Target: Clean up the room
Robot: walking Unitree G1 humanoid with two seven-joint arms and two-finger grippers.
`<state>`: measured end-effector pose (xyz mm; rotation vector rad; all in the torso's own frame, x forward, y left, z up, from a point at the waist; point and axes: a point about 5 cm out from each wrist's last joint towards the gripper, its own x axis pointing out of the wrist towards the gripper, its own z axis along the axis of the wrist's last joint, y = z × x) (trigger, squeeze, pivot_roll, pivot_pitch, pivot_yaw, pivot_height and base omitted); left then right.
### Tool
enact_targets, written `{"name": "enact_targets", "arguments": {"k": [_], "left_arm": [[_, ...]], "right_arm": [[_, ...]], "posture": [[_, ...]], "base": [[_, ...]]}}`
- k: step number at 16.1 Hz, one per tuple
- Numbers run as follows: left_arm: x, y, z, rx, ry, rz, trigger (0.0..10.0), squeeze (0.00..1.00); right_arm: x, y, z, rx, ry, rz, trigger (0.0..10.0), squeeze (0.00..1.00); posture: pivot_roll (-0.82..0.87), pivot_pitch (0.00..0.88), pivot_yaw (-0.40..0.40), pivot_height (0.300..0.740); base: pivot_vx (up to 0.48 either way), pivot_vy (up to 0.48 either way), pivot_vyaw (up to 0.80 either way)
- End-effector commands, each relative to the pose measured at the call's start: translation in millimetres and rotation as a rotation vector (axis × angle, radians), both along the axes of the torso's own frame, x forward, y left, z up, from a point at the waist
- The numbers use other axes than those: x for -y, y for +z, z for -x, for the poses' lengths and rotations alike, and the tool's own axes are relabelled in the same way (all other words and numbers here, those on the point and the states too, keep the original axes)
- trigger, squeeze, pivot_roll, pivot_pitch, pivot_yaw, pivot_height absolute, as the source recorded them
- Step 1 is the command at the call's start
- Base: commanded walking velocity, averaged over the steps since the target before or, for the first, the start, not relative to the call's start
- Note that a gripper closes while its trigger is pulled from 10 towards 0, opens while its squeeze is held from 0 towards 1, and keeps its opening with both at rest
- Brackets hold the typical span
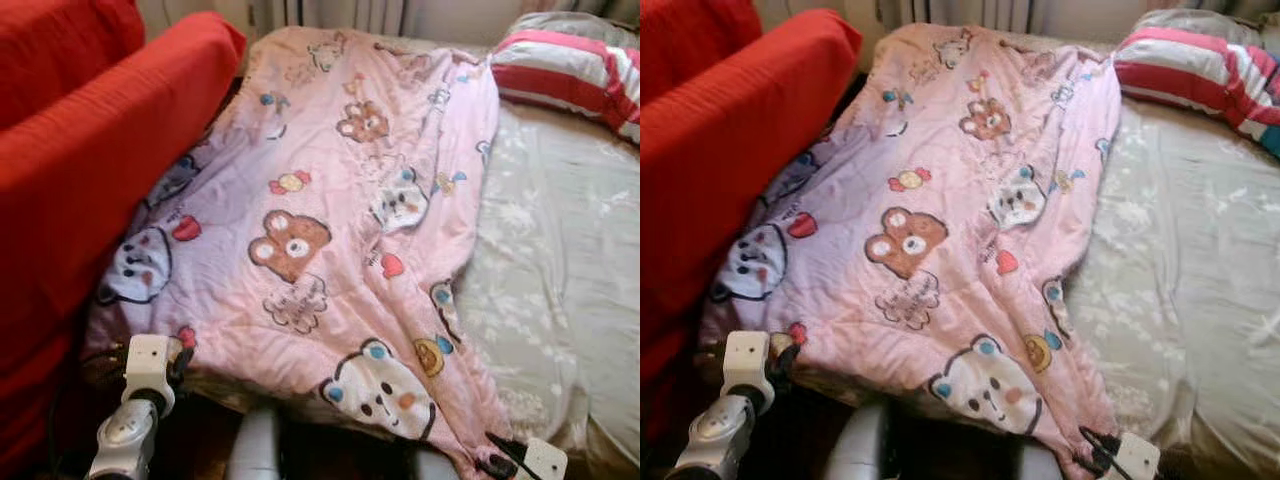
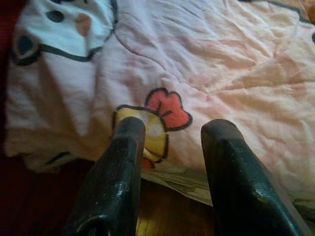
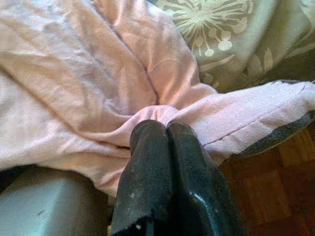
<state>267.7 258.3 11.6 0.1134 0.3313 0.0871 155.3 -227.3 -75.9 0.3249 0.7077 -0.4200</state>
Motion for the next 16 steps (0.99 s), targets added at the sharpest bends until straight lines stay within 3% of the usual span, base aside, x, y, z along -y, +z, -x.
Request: {"name": "enact_targets", "arguments": {"k": [1,4,6,12,16], "left_arm": [[-4.6,-6,6.9,-0.03,0.015,-0.005,10.0,0.0],[-3.4,-11,10.0,-0.054,0.023,0.002,10.0,0.0],[-2.7,-19,16.6,-0.099,0.037,0.021,10.0,0.0],[-0.1,-40,35.6,-0.215,0.067,0.034,10.0,0.0],[5.4,-55,52.1,-0.309,0.073,0.039,10.0,0.0]], "right_arm": [[1.0,-3,5.2,-0.01,-0.008,0.003,10.0,0.0],[-1.2,-4,2.3,-0.008,0.004,-0.001,10.0,0.0],[-5.6,-4,-0.7,-0.011,0.022,-0.006,10.0,0.0],[-2.9,-14,14.6,-0.12,-0.015,-0.006,10.0,0.0],[-12.5,-17,15.5,-0.138,0.062,-0.015,10.0,0.0]], "posture": [[0.14,0.166,0.01,0.708],[0.14,0.159,0.006,0.74],[0.14,0.154,0.002,0.74],[0.15,0.141,-0.001,0.74],[0.14,0.13,0.0,0.74]], "base": [[0.0,0.0,0.0],[0.0,0.0,0.0],[0.0,0.0,0.0],[0.0,0.0,0.0],[0.0,0.0,0.0]]}}
